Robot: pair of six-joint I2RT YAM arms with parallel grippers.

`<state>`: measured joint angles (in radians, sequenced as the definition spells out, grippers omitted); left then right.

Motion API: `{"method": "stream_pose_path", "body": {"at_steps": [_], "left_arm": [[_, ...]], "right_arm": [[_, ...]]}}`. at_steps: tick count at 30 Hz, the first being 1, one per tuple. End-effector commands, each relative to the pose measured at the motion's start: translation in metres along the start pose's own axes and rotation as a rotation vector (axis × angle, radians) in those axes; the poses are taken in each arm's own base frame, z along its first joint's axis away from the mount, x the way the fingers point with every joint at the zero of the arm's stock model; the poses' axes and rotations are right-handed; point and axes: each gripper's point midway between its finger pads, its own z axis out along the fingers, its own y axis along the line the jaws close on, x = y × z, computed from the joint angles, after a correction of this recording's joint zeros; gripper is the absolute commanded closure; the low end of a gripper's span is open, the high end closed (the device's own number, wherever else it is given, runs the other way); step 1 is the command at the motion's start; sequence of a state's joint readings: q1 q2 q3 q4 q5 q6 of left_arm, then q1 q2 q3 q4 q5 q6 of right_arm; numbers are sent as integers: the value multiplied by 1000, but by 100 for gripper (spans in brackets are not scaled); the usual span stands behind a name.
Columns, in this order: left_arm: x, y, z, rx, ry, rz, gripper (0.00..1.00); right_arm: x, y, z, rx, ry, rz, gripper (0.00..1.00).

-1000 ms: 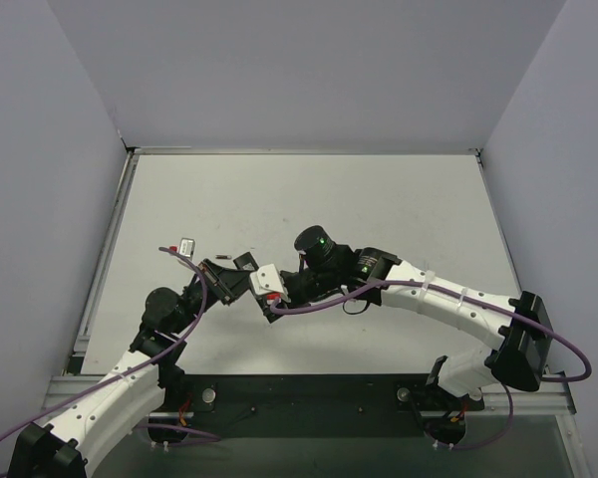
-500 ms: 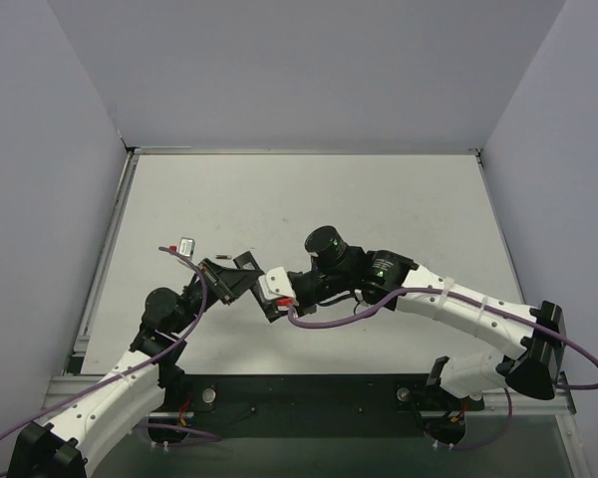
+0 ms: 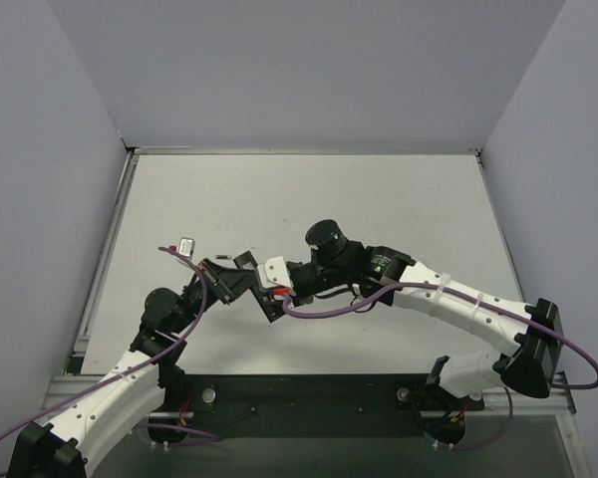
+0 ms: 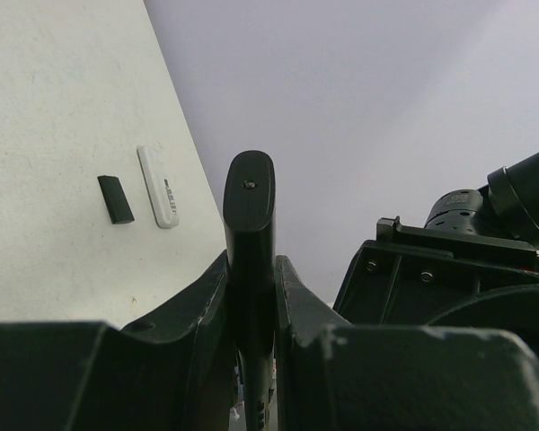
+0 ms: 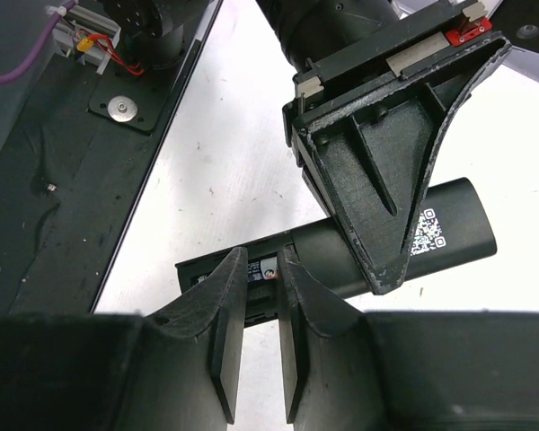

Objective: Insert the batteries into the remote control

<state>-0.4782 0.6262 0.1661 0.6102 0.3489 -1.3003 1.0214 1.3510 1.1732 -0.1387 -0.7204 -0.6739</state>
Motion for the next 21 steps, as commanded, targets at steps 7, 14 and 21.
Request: {"method": "stream_pose_path", "body": {"at_steps": [7, 14, 21], "left_arm": [[-10, -44, 3, 131, -18, 49, 100], [-10, -46, 1, 139, -20, 52, 100], [-10, -48, 1, 148, -22, 51, 100]], "right_arm": [[-7, -11, 6, 6, -36, -10, 82], [4, -11, 5, 11, -16, 15, 82], [6, -6, 7, -7, -20, 35, 83]]}}
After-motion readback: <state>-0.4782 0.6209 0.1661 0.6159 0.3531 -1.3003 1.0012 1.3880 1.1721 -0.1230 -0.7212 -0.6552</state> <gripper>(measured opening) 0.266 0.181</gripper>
